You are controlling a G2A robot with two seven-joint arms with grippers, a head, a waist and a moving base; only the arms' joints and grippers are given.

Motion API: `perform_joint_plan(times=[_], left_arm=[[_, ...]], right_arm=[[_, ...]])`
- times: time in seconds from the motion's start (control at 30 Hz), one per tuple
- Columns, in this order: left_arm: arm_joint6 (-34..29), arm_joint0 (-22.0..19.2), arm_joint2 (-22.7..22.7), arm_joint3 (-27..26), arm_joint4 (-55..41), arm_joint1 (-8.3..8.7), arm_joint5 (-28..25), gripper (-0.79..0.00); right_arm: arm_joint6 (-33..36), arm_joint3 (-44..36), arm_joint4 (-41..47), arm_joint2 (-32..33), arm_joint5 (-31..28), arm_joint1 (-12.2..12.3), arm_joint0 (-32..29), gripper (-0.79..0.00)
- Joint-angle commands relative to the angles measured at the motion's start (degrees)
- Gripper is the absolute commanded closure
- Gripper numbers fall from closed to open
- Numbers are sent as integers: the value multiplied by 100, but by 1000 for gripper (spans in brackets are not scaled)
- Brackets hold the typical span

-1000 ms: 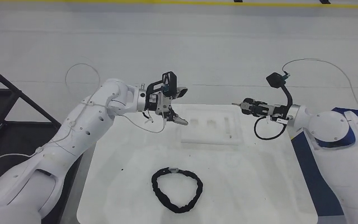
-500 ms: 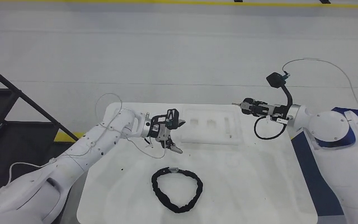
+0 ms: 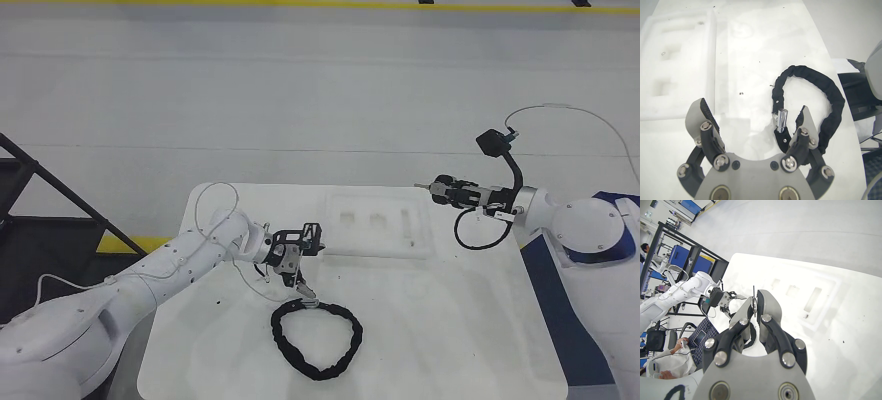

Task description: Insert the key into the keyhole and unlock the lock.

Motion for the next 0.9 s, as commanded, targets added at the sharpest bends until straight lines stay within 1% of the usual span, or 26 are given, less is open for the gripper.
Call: perform_joint_plan(times=[0.0,0.3,0.37,0.43,0.5,0.57,0.63,0.73,0.87], left_arm=[[1,-2,1,1,1,1,0,-785],[1,-2,1,1,1,1,0,-785],[-12,100,-81,2,-94,5,244,-785],[69,230,-155,-50,-137,40,306,-785],[218,372,-221,-48,-41,117,273,-785],[277,544,-288,-3,155,222,458,-785],[539,742,-367,-77,273,349,436,-785],[936,954,-490,-285,765,561,440,-785],[1461,1209,-671,-553,1356,811,614,-785]], right_arm=[[0,0,0,0,0,0,0,0],[0,0,0,0,0,0,0,0],[0,0,0,0,0,0,0,0],[0,0,0,0,0,0,0,0],[0,0,0,0,0,0,0,0],[0,0,0,0,0,0,0,0],[0,0,0,0,0,0,0,0],[0,0,0,0,0,0,0,0],[0,0,0,0,0,0,0,0]])
